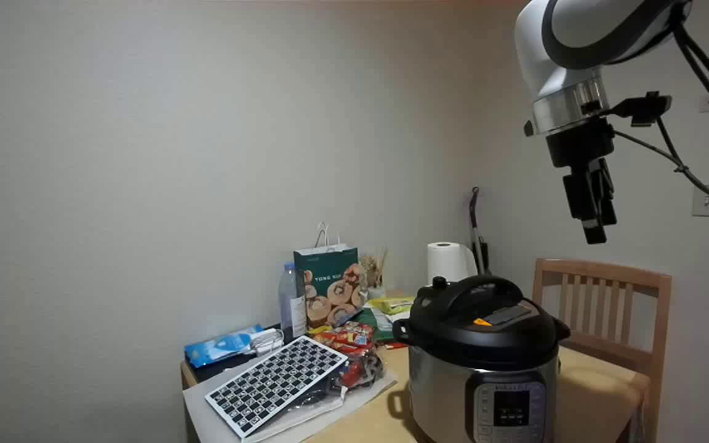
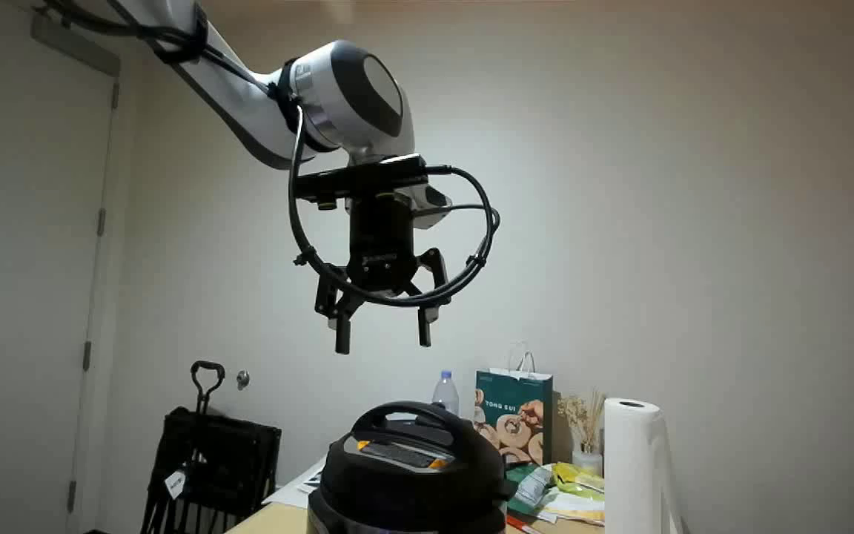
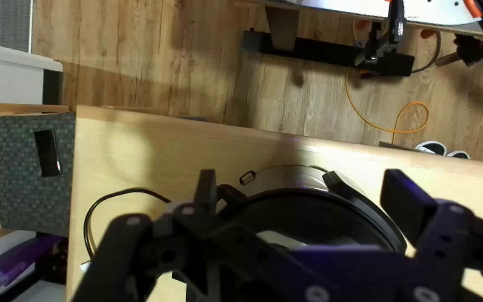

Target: Open the rice cooker

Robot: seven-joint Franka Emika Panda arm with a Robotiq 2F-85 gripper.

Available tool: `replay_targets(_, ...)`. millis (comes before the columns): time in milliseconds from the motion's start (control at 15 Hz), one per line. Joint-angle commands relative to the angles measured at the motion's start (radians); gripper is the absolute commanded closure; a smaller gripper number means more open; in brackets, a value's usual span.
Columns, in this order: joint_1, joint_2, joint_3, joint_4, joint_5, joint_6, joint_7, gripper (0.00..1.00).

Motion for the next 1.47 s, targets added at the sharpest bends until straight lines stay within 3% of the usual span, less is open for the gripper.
replay_targets(0,0.011,0.000,-0.009,0.002,-0.003,-0.003,0.004,0.00)
replay_targets(333,0.011,0.000,-0.009,0.002,-0.003,-0.003,0.004,0.00)
replay_targets(1133,0.044,0.235,0.001,0.247,-0.006,0.064,-0.032,0.00)
replay_targets(1200,0.041,0.191,0.002,0.199,0.001,0.072,-0.012,0.00)
replay_targets(1400,0.041,0.232,0.004,0.237,0.001,0.071,-0.012,0.00)
